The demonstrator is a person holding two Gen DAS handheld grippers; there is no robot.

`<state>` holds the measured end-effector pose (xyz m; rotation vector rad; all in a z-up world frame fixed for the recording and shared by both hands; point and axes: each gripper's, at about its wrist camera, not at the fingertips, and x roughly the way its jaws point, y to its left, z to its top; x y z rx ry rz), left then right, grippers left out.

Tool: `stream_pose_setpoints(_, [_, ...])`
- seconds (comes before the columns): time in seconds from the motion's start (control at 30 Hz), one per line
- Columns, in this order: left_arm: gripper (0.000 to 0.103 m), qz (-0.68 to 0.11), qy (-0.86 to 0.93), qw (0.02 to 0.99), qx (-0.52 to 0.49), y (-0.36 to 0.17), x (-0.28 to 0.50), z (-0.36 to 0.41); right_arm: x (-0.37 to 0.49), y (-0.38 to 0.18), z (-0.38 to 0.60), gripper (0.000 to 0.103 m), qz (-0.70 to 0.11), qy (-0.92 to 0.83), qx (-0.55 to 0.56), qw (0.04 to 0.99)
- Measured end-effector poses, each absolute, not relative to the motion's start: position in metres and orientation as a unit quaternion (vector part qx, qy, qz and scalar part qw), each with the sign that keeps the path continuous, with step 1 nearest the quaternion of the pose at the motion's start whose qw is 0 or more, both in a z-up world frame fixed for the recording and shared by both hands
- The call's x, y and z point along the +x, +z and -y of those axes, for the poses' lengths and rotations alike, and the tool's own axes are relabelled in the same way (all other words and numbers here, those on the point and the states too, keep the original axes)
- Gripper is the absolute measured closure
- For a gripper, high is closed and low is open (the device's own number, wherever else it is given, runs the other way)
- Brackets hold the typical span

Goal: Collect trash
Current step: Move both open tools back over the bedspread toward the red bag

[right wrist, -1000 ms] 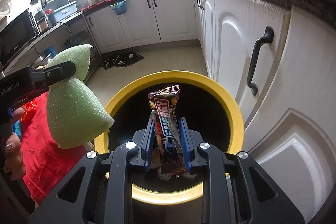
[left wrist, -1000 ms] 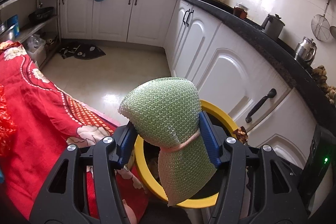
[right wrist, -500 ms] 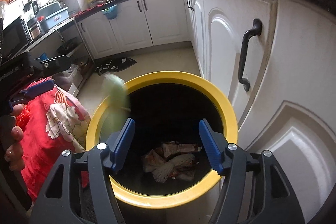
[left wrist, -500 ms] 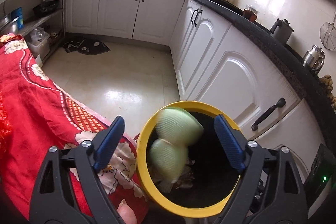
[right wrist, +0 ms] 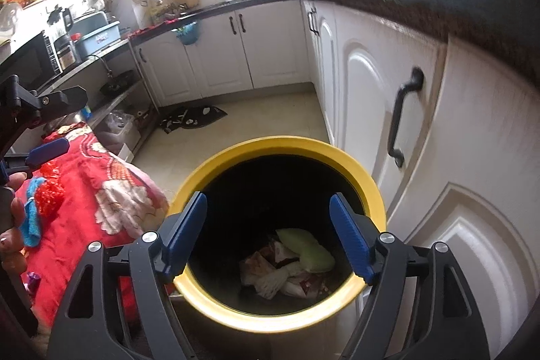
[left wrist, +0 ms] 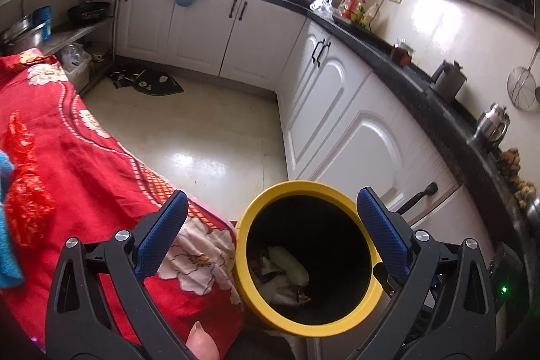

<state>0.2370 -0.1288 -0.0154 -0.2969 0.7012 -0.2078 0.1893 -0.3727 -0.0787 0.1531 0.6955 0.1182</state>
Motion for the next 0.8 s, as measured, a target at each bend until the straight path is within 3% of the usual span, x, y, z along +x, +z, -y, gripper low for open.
stream_pose_setpoints(0.8, [0.011,-0.285,-0.035,0.94,-0.185,0.025,0.179,0.003,0.153,-0.016,0.291,0.02,-0.282,0.138,0.022,0.949])
